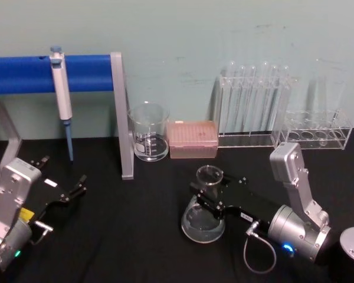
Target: Grasp the erlenmeyer flask with one hand, shake it three times, then place it back.
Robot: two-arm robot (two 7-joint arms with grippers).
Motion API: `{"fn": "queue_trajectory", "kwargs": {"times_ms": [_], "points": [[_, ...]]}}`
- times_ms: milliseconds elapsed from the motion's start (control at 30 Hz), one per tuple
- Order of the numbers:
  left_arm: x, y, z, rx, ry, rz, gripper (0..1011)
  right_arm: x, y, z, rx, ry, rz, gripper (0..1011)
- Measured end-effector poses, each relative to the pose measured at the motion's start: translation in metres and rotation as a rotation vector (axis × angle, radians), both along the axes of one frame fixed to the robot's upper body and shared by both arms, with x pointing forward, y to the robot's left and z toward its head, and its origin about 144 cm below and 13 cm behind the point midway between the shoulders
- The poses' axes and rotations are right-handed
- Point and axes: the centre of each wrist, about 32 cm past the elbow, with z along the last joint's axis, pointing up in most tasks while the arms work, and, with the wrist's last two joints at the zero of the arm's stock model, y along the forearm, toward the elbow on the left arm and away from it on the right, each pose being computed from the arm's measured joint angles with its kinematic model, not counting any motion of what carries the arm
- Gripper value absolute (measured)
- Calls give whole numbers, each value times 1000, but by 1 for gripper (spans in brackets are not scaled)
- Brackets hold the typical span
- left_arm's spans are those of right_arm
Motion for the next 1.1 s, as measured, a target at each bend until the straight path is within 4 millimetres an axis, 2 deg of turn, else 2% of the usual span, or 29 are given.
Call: {"fn": "queue_trajectory", "kwargs": {"times_ms": [667, 1100], "points": [[0, 0, 0, 0, 0, 0, 1001, -6, 4, 44, 46, -106, -91, 457], [0, 0, 0, 0, 0, 0, 1001, -7, 6, 45, 26, -110, -132, 457]]}}
